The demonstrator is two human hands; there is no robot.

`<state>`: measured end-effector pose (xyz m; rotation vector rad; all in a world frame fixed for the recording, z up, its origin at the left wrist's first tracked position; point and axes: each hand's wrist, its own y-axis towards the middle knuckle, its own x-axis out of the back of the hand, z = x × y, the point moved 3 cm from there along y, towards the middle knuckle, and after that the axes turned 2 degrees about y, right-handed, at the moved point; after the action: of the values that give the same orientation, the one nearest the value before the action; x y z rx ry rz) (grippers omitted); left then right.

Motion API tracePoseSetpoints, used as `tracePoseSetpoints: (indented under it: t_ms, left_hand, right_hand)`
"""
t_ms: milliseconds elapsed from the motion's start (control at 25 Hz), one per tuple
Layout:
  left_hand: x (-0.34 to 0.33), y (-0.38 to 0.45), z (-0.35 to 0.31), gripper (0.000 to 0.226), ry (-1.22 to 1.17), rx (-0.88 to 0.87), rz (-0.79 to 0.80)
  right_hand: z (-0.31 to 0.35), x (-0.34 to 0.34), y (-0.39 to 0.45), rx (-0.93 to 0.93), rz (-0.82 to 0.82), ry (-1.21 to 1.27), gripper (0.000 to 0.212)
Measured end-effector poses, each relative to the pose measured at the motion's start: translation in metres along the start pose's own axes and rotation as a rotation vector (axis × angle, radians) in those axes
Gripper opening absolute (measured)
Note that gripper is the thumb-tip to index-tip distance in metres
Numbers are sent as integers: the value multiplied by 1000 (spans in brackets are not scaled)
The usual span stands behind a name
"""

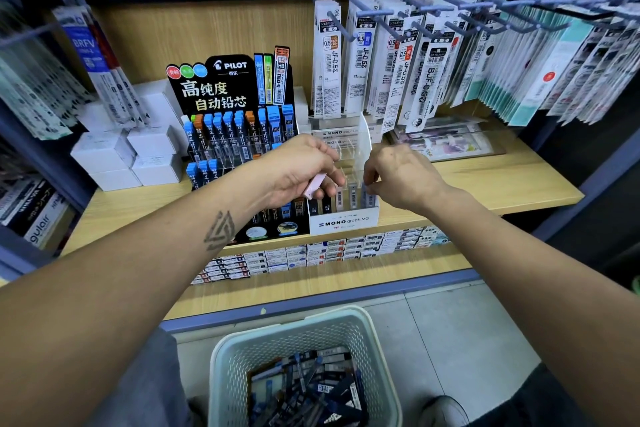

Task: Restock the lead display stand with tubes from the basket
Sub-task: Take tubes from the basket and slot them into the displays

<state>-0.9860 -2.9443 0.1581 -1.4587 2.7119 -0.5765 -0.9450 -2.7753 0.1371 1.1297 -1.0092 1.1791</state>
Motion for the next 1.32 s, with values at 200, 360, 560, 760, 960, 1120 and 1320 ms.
tracePoseSetpoints:
  t_ms: [200,360,560,760,960,1120,1320]
  left_hand:
    - [-2,-1,0,29,9,2,-6]
    - [0,-2,0,30,15,0,-10]
    - [-5,-10,-3,28,-26,12,46]
    - [-3,-9,-1,36,-41,2,81]
    - [-1,-13,-1,17,-76,11,123]
    - [10,-10,-1,16,-57,4,35]
    - [19,-5,-4,32,-142,-18,-158]
  right_hand:
    - [2,-1,0,18,-8,-27,11]
    - [4,-1,0,81,-33,-99,20]
    - [1,0,6,42,-97,148,17]
    - [19,10,7,-62,42,1146,12]
    - [23,6,12,-95,66,1271,14]
    - [24,12,12,-137,83,1523,19]
    - [22,17,9,-172,136,1541,33]
